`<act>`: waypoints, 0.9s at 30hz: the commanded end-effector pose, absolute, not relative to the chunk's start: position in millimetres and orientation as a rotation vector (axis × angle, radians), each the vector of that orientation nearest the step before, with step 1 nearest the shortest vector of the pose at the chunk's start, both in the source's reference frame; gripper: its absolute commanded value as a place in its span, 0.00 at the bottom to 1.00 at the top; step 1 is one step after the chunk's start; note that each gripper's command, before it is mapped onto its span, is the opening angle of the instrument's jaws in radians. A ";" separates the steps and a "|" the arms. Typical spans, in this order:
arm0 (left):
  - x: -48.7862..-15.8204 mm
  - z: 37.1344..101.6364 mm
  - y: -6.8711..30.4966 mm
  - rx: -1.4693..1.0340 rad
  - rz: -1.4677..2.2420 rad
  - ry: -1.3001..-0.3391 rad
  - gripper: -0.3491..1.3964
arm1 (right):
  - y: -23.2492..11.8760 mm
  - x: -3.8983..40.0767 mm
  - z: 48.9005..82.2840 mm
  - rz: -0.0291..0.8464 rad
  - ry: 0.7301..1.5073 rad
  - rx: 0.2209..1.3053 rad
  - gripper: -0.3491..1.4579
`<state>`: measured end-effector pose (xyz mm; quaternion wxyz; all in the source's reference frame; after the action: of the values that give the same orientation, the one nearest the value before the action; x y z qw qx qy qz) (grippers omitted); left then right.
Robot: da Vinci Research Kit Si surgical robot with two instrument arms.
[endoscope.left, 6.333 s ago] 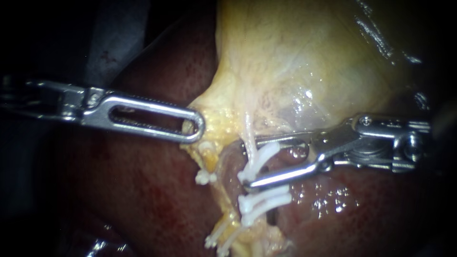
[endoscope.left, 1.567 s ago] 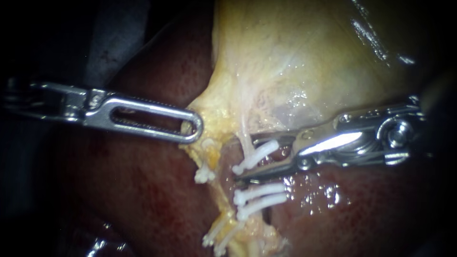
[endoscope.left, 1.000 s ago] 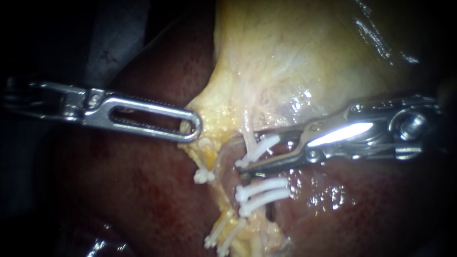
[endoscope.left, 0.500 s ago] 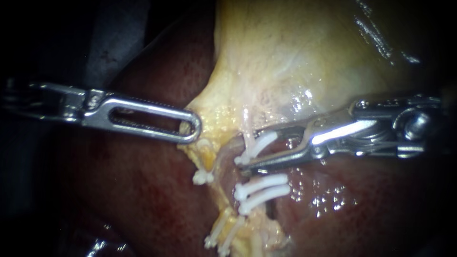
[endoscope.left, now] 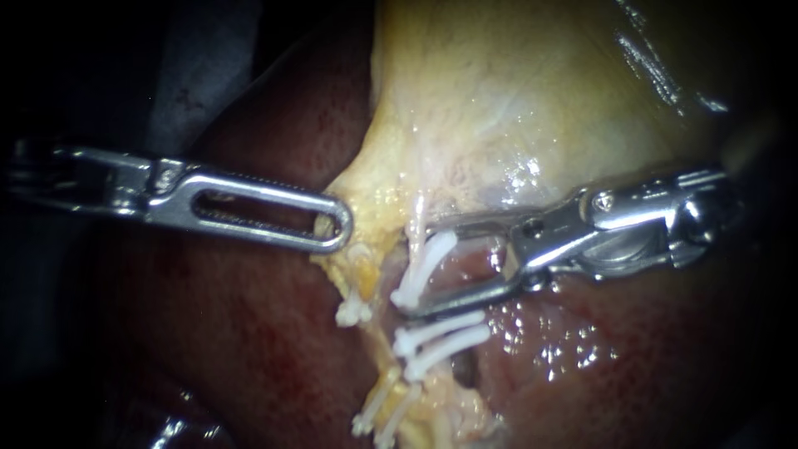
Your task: Going back third clip right tube
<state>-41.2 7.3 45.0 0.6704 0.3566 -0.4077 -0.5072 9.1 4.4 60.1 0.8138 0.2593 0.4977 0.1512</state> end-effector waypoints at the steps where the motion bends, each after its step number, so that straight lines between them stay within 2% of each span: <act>1: -41.3 45.0 7.2 0.803 -1.144 -0.919 0.00 | 4.3 9.1 60.2 0.324 1.060 0.556 0.52; 2: -41.3 45.1 7.2 0.803 -1.144 -0.919 0.00 | 4.2 9.2 60.3 0.323 1.060 0.555 0.52; 5: -41.3 45.1 7.1 0.802 -1.144 -0.919 0.00 | 3.8 9.5 60.6 0.395 1.036 0.596 0.52; 9: -41.3 45.1 7.1 0.802 -1.144 -0.919 0.00 | 3.5 10.2 60.9 0.390 1.033 0.611 0.52; 19: -41.4 45.2 7.1 0.809 -1.139 -0.918 0.00 | 3.3 12.4 61.6 0.394 1.144 0.718 0.52; 27: -41.4 45.2 7.0 0.814 -1.135 -0.917 0.00 | 3.2 11.9 61.4 0.392 1.151 0.790 0.50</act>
<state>-41.5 7.0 45.2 0.6710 0.3611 -0.4067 -0.5039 11.9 3.1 61.5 0.7466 0.3640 0.5267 0.1810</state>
